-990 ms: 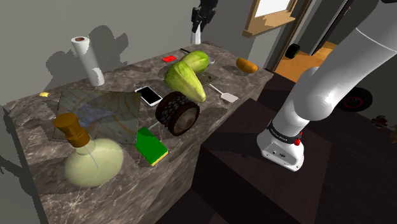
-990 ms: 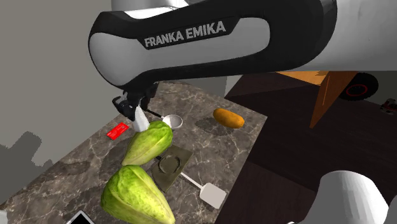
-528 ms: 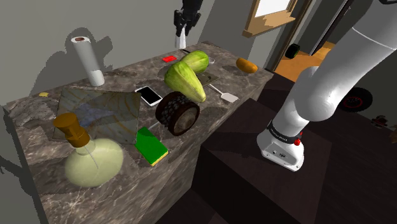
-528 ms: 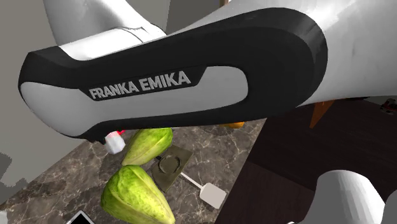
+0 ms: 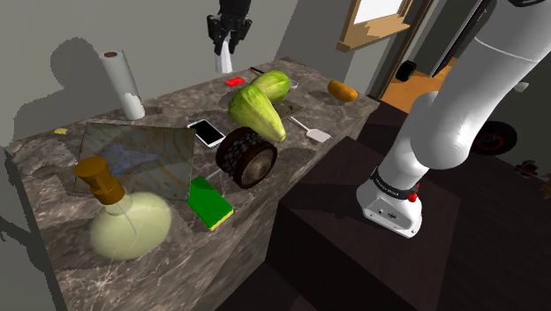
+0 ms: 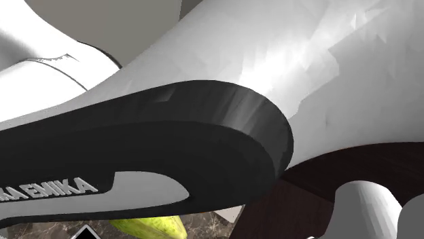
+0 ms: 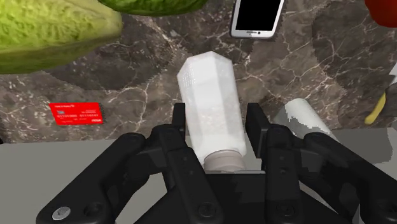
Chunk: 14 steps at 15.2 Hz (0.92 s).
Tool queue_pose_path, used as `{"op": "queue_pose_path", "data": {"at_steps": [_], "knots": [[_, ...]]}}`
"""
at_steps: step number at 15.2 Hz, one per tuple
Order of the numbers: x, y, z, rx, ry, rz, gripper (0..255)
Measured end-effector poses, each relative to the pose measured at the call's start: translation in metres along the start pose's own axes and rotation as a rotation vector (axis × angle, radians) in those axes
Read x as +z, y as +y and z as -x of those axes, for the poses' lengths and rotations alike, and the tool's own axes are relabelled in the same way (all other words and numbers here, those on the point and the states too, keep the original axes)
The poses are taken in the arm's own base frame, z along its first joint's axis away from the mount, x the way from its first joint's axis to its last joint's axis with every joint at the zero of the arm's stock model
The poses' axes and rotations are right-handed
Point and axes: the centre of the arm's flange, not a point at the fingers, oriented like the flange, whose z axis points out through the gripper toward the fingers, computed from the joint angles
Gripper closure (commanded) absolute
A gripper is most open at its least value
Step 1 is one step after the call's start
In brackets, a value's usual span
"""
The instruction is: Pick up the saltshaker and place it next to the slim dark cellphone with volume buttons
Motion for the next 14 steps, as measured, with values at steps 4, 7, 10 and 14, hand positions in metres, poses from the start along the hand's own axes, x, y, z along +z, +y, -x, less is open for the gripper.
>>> {"op": "queue_pose_path", "data": {"at_steps": [4, 7, 10, 14], "knots": [[0.007, -0.051, -0.005, 0.000, 0.000, 0.000, 255], [0.016, -0.088, -0.012, 0.001, 0.000, 0.000, 255], [0.018, -0.127, -0.018, 0.000, 0.000, 0.000, 255], [0.028, -0.178, -0.020, 0.000, 0.000, 0.000, 255]]}}
